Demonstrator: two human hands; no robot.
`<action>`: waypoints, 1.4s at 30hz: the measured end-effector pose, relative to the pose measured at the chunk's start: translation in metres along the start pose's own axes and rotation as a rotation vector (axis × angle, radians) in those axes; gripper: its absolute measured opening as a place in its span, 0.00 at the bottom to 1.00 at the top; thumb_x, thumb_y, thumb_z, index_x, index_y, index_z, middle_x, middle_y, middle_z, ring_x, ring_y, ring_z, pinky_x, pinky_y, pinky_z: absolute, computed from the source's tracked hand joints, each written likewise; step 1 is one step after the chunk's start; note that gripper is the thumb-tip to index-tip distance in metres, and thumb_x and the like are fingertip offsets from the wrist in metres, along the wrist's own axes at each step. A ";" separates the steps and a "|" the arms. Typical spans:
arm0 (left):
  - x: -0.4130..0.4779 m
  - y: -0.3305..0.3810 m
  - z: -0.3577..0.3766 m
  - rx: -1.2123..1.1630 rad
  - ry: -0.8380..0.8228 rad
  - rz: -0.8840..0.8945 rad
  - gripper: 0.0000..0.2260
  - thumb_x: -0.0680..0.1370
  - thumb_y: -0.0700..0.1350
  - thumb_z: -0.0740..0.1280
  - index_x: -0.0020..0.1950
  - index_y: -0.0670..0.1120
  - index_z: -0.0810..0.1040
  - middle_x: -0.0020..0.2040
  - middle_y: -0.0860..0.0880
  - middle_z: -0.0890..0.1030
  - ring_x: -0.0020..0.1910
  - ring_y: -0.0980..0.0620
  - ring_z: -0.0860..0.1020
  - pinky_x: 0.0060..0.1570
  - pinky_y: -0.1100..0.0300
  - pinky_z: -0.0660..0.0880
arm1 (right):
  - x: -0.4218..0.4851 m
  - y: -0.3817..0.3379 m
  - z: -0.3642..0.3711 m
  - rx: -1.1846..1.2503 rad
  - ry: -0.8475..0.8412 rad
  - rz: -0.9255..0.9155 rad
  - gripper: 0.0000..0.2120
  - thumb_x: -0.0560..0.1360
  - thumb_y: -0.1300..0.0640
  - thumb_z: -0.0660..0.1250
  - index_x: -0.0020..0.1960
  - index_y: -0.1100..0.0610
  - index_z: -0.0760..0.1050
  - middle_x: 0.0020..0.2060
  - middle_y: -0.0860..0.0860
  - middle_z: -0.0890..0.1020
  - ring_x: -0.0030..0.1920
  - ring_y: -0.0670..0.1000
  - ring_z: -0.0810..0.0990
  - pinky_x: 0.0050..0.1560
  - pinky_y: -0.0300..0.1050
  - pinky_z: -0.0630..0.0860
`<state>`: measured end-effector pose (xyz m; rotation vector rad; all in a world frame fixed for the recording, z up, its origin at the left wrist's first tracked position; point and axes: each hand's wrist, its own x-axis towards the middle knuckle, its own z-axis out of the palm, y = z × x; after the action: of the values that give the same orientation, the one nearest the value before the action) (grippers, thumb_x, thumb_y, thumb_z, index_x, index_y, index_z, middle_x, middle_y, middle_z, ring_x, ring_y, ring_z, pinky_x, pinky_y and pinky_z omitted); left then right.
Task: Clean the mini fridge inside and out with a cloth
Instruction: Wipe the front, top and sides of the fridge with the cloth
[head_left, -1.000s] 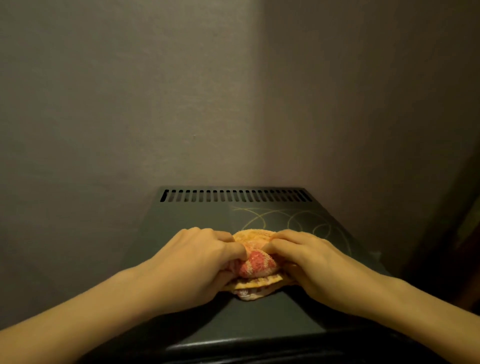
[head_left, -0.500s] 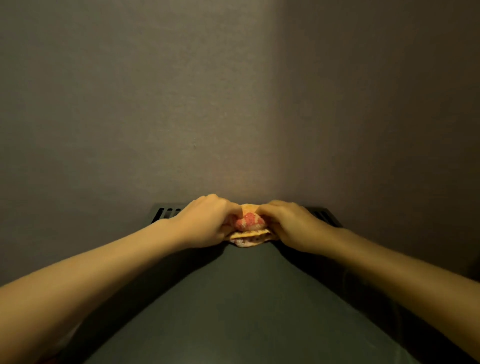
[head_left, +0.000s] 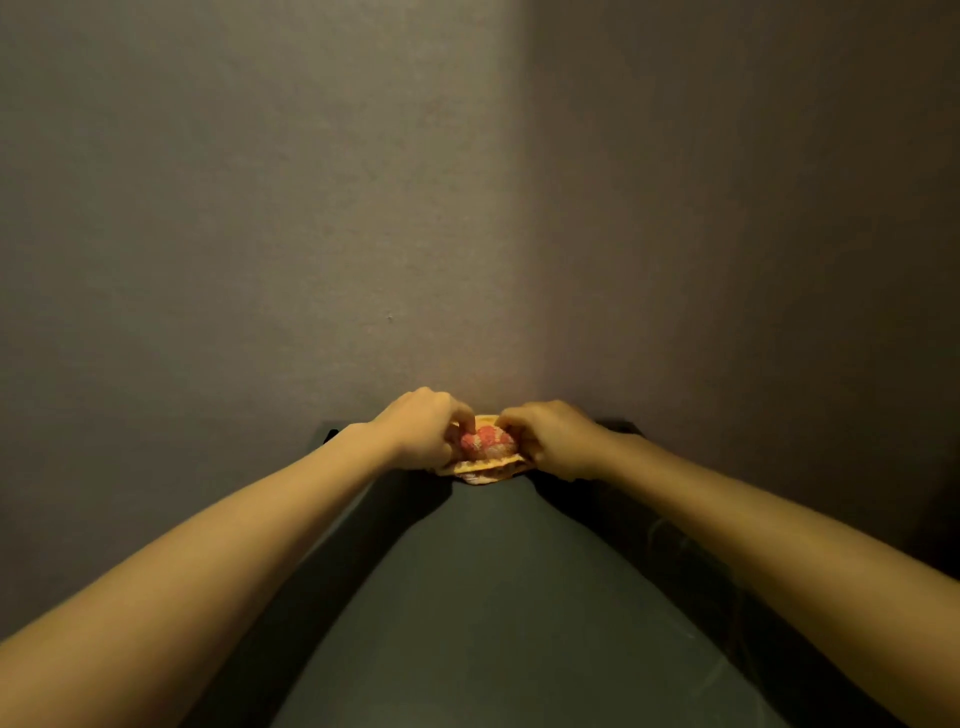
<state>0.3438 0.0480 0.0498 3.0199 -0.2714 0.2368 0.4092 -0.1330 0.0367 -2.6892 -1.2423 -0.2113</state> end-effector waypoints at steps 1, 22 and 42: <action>-0.008 0.004 -0.001 0.003 -0.002 0.001 0.15 0.75 0.41 0.68 0.61 0.49 0.79 0.55 0.48 0.82 0.54 0.48 0.78 0.47 0.59 0.71 | -0.008 -0.004 -0.001 -0.010 -0.004 0.002 0.16 0.74 0.60 0.68 0.62 0.54 0.74 0.55 0.55 0.79 0.54 0.56 0.77 0.50 0.47 0.73; -0.179 0.116 -0.009 -0.029 0.073 0.029 0.12 0.75 0.43 0.69 0.58 0.52 0.80 0.52 0.53 0.82 0.49 0.54 0.76 0.47 0.62 0.69 | -0.203 -0.084 -0.030 -0.003 0.014 -0.123 0.15 0.76 0.58 0.64 0.63 0.51 0.72 0.56 0.53 0.76 0.54 0.56 0.75 0.53 0.50 0.73; -0.182 0.203 0.007 0.007 0.174 0.176 0.11 0.75 0.47 0.70 0.57 0.54 0.80 0.51 0.57 0.81 0.51 0.54 0.79 0.47 0.60 0.72 | -0.295 -0.037 -0.055 0.033 -0.010 -0.130 0.17 0.76 0.64 0.64 0.60 0.49 0.70 0.50 0.47 0.71 0.40 0.46 0.71 0.39 0.41 0.70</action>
<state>0.1303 -0.1205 0.0305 2.9577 -0.5217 0.5127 0.1882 -0.3390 0.0356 -2.5875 -1.4127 -0.1926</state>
